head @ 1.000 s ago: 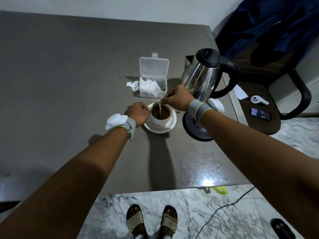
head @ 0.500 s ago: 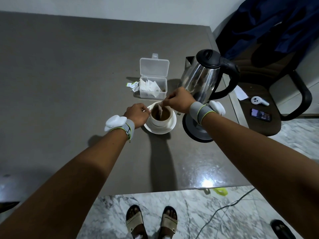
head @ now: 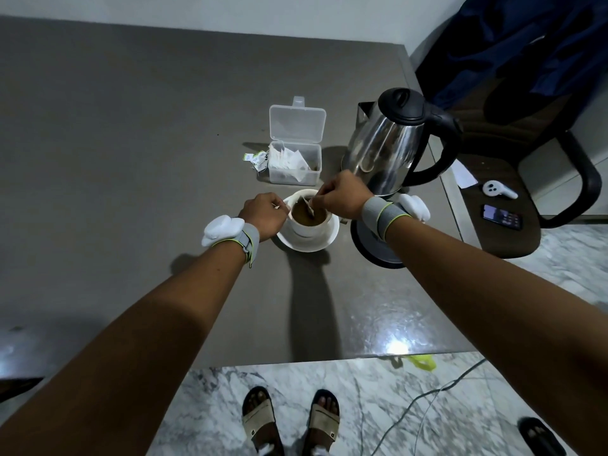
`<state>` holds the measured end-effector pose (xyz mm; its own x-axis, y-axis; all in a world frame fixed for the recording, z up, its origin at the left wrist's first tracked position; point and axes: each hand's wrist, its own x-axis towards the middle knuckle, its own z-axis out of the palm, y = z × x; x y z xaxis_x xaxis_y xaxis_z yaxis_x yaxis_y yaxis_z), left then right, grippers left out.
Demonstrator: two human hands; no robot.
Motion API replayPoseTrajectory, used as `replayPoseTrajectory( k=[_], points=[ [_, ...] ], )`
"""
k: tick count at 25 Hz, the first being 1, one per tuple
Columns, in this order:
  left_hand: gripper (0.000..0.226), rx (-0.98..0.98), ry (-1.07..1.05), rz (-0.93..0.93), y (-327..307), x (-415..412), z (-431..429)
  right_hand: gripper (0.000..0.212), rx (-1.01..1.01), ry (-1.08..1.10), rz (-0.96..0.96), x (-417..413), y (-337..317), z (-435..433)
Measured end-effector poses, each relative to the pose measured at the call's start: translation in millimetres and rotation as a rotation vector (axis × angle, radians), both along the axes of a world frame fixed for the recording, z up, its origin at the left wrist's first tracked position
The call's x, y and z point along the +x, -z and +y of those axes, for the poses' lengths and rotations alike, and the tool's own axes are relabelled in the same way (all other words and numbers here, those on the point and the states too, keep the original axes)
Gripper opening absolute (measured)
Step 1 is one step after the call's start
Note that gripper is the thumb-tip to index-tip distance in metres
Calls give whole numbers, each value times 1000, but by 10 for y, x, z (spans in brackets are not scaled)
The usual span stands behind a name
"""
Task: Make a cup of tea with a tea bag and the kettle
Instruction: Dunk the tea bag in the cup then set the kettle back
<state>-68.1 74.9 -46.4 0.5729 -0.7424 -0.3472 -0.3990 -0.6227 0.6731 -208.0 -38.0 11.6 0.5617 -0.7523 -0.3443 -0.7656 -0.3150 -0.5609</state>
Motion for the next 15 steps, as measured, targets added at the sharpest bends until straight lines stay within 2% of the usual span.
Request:
replayPoseTrajectory(
  k=[9,15],
  points=[
    [19,50,26,-29,-48,-18,-23,24,-2,91,-120,-6,-245,-97],
    [16,59,35,-29,-46,-13,-23,23,-7,61,-97,-22,-124,-83]
  ],
)
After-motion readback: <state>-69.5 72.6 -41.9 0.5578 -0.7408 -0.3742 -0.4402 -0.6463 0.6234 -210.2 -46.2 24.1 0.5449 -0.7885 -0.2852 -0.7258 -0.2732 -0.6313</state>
